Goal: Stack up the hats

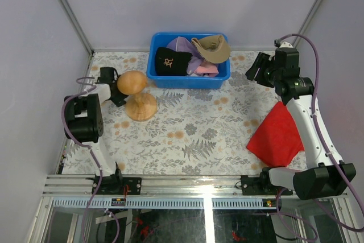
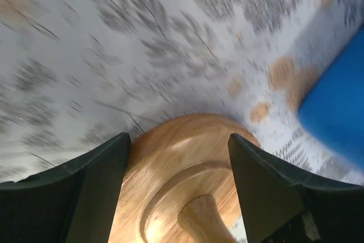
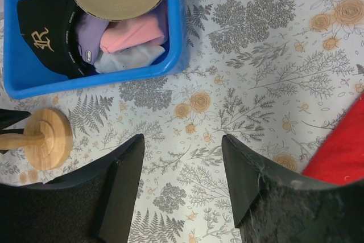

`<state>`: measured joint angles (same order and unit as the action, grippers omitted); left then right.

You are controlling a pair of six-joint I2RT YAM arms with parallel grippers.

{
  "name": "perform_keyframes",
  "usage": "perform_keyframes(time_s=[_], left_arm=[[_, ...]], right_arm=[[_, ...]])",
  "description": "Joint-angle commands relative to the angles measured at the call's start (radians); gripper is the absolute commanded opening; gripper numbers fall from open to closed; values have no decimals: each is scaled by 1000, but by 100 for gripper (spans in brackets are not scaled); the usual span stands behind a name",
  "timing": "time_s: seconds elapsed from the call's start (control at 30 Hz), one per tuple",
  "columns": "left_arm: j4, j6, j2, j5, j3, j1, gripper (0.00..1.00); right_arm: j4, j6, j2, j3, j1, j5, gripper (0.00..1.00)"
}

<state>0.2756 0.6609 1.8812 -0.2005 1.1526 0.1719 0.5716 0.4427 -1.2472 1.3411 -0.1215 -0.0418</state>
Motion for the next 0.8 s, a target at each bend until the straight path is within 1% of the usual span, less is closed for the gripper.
perform_keyframes(time_s=[0.0,0.27,0.47,0.67,0.77], left_arm=[[77,83,-4,-44,-132,-139,70],[31,230,-95,-44,-295,-336,70],[-12,337,-142,-38,-380,-486,70],[-41,404,-142,-48,-411,-596,70],[-41,417,-150,-49,-432,-617,70]], right_arm=[[-16,-17,2,-14,2,-2,64],[-27,-17,-35,0,2,-18,66],[-39,-12,-75,32,2,-30,67],[-64,20,-163,118,2,-94,67],[-103,66,-220,150,3,-165,66]])
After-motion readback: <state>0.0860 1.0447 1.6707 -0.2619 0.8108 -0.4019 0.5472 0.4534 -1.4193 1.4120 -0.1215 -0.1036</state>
